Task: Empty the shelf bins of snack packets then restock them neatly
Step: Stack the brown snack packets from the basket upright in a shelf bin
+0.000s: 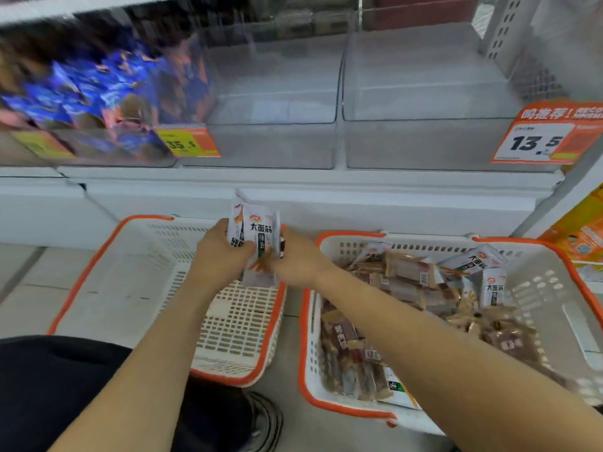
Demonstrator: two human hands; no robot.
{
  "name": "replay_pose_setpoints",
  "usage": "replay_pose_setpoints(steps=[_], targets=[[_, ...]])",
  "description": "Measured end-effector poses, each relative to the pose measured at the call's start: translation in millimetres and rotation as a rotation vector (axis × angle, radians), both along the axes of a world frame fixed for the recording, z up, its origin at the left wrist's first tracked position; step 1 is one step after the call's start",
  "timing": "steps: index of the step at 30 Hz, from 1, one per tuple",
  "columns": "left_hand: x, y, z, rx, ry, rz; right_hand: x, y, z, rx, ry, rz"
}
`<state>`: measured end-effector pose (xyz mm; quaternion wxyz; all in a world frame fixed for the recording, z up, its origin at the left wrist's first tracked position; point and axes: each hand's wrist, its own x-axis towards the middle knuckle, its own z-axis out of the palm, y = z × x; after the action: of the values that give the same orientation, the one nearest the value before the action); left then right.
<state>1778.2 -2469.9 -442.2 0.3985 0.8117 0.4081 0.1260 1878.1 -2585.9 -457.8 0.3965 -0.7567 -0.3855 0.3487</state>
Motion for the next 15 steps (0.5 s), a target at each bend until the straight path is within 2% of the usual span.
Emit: replay_pose_setpoints(steps=[2,4,6,7,11,15], targets=[[-16.4,17.4,4.0,0.124,0.125,0.007,-16.1,13.7,4.1,-0.145,-0.029,0.186],[-28.8,29.7,1.9,0.081,0.311,0.005,-19.8,18.7,-0.1,-0.296,-0.167,0.281],[-37.0,31.1,-4.4,0.033,0.5,-0.02,-11.2,12.8,-6.6,-0.312,-0.294,0.23],[-37.3,27.7,-8.1,0.039,0.536,-0.035,-2.6,4.6,-9.4,-0.281,-0.316,0.162],[-9.3,-8.6,-21.6,0.084,0.347,-0.161,57.8,-51.7,-28.6,-0.27,-0.286,-0.154],[34.3,-78.1,-38.5,0.065,0.207,-0.44,112.6,-140.1,-55.8,-0.426,-0.265,-0.399]])
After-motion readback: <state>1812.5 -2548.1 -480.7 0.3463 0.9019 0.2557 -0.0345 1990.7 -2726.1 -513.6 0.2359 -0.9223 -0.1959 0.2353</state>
